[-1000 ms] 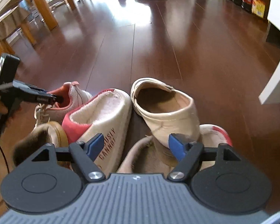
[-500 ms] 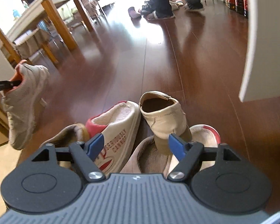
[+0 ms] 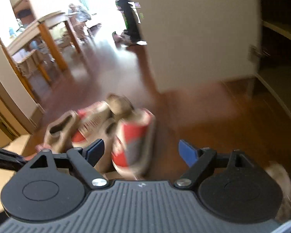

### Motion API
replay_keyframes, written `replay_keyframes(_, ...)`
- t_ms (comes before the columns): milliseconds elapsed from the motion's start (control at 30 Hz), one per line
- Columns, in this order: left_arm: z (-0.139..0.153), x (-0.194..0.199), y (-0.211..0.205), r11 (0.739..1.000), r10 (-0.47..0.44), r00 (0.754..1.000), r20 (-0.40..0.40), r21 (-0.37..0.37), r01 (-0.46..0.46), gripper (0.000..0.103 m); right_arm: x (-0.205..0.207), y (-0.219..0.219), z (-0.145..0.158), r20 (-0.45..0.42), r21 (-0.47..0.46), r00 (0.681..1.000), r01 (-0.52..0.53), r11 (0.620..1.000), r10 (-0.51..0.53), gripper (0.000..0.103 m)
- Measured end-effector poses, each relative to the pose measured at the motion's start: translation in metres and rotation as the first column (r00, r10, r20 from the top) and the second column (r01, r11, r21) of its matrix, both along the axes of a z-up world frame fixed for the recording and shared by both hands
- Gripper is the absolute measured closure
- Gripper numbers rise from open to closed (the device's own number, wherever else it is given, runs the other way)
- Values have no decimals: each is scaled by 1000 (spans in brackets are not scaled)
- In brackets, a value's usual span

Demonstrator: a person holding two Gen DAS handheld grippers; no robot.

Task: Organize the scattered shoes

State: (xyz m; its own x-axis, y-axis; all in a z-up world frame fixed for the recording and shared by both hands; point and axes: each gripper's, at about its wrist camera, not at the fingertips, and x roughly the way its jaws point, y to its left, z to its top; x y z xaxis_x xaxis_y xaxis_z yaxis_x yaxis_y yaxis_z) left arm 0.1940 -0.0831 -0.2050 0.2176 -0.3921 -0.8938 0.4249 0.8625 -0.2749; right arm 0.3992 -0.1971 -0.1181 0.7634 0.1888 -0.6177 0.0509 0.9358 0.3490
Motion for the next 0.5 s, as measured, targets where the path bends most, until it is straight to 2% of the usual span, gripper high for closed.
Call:
replay_keyframes(67, -27, -12, -20, 1000, 13, 999, -51, 12, -13, 83, -15, -5, -12, -29, 5, 1000, -9, 1000, 9, 21)
replay_keyframes(100, -45, -17, -34, 999, 35, 995, -95, 10, -34, 82, -30, -7, -33, -65, 3, 997, -38, 999, 38, 21)
replay_keyframes(200, -76, -17, -49, 996, 91, 975, -202, 19, -89, 78, -44, 0, -68, -140, 14, 976, -166, 986, 166, 21)
replay_keyframes(233, -78, -17, -48, 995, 101, 971, -218, 27, -98, 78, -47, 4, -79, -159, 32, 964, -211, 977, 214, 21)
replay_keyframes(267, -75, -22, -47, 994, 108, 975, -195, 18, -106, 77, -48, 5, -82, -164, 34, 960, -224, 974, 227, 20)
replay_keyframes(300, -72, -27, -47, 993, 115, 979, -169, 9, -115, 76, -50, 13, -97, -189, 68, 936, -289, 955, 297, 19)
replay_keyframes(333, -66, -31, -45, 995, 97, 986, -138, 5, -98, 71, -53, 22, -112, -213, 107, 904, -355, 929, 370, 19)
replay_keyframes(367, -61, -37, -42, 996, 87, 992, -96, 15, -86, 60, -53, 31, -122, -227, 112, 887, -387, 915, 403, 19)
replay_keyframes(400, -56, -43, -39, 997, 77, 996, -54, 26, -76, 57, -52, 40, -130, -242, 115, 869, -416, 902, 432, 19)
replay_keyframes(433, -55, -48, -34, 995, 77, 997, -15, 69, -76, 57, -52, 49, -139, -256, 119, 850, -445, 888, 460, 19)
replay_keyframes(500, -61, -58, -20, 991, 85, 996, -11, 103, -84, 57, -50, 63, -151, -263, 124, 839, -460, 879, 476, 19)
